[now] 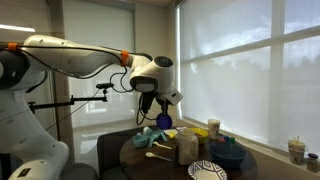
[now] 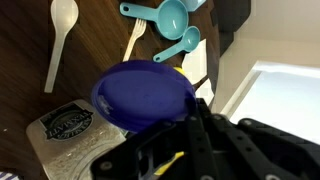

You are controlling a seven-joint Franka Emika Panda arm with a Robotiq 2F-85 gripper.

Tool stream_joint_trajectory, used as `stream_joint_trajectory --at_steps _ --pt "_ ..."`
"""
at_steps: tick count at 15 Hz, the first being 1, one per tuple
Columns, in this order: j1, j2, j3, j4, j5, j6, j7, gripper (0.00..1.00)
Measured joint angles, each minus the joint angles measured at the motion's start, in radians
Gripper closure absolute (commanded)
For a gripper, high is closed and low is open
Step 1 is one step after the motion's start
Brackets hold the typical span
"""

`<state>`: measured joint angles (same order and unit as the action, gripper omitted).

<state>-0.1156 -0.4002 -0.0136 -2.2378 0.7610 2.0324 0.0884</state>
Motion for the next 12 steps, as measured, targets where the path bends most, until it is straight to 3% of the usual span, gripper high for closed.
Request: stream_joint_trajectory --at_steps 3,9,12 --pt "0.026 -0.022 0.004 -0.016 -0.058 -0.021 -0.007 0.96" --pt "0.041 -0.034 0.001 -0.033 -0.06 -0.024 -0.019 0.99" --pt "0.041 -0.032 0.002 -0.044 -0.157 -0.072 -0.018 0.99"
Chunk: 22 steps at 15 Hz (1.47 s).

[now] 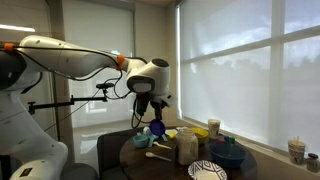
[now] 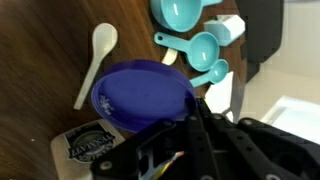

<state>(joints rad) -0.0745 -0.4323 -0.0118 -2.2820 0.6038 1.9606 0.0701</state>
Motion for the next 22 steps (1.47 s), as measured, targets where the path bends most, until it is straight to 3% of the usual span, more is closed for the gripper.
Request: stream_joint_trajectory --at_steps 5,11,15,22 --pt "0.006 -0.002 0.011 -0.036 -0.206 -0.123 0.0 0.99" --pt "0.019 -0.025 0.017 -0.108 -0.385 -0.137 -0.05 0.99" --pt "0.018 -0.043 0.011 -0.195 -0.458 -0.009 -0.079 0.99" --pt "0.019 -0.047 0.005 -0.331 -0.475 0.259 -0.123 0.99"
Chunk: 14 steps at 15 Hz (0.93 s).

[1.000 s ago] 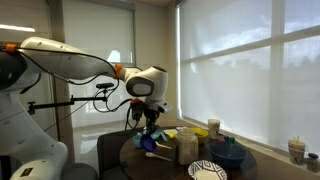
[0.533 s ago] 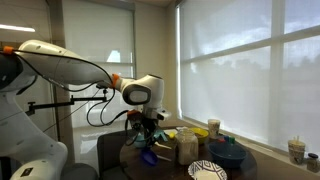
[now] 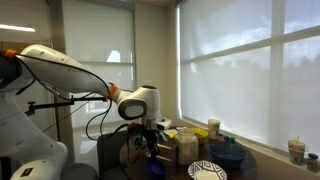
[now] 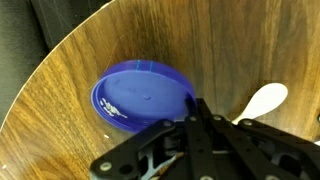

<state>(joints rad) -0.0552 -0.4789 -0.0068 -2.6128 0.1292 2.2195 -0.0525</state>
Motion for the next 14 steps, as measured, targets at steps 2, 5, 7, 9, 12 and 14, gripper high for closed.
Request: stream_joint_trajectory --at_steps 2,5,7,9,12,14 --pt "0.003 0.0 0.0 -0.026 0.0 0.049 0.0 0.99" --pt "0.007 0.0 0.0 -0.042 0.0 0.08 0.001 0.64" --pt "0.008 0.0 0.0 -0.051 0.0 0.089 0.001 0.52" --pt "0.009 -0.001 0.001 -0.051 0.0 0.094 0.002 0.38" --pt "0.013 -0.015 0.011 -0.024 -0.006 0.072 0.008 0.17" --pt "0.029 -0.045 0.011 0.019 -0.006 0.01 0.008 0.03"
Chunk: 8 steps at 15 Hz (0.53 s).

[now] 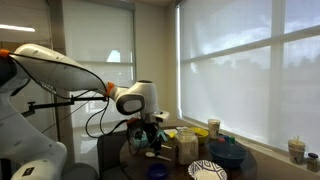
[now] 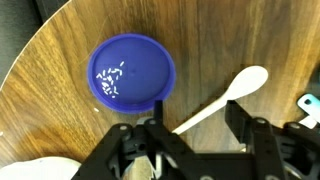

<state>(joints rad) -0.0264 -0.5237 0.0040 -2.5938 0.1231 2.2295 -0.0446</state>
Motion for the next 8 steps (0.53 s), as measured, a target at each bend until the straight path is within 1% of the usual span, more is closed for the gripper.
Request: stream_joint_trajectory --at_steps 1,2,4,8 --pt "0.007 -0.02 0.0 0.028 0.0 -0.04 0.0 0.0" --pt "0.012 -0.04 0.0 0.059 0.0 -0.082 -0.001 0.0" --pt "0.018 -0.081 -0.001 0.13 -0.002 -0.168 -0.005 0.0" --pt "0.016 -0.132 -0.004 0.275 -0.044 -0.312 -0.005 0.0"
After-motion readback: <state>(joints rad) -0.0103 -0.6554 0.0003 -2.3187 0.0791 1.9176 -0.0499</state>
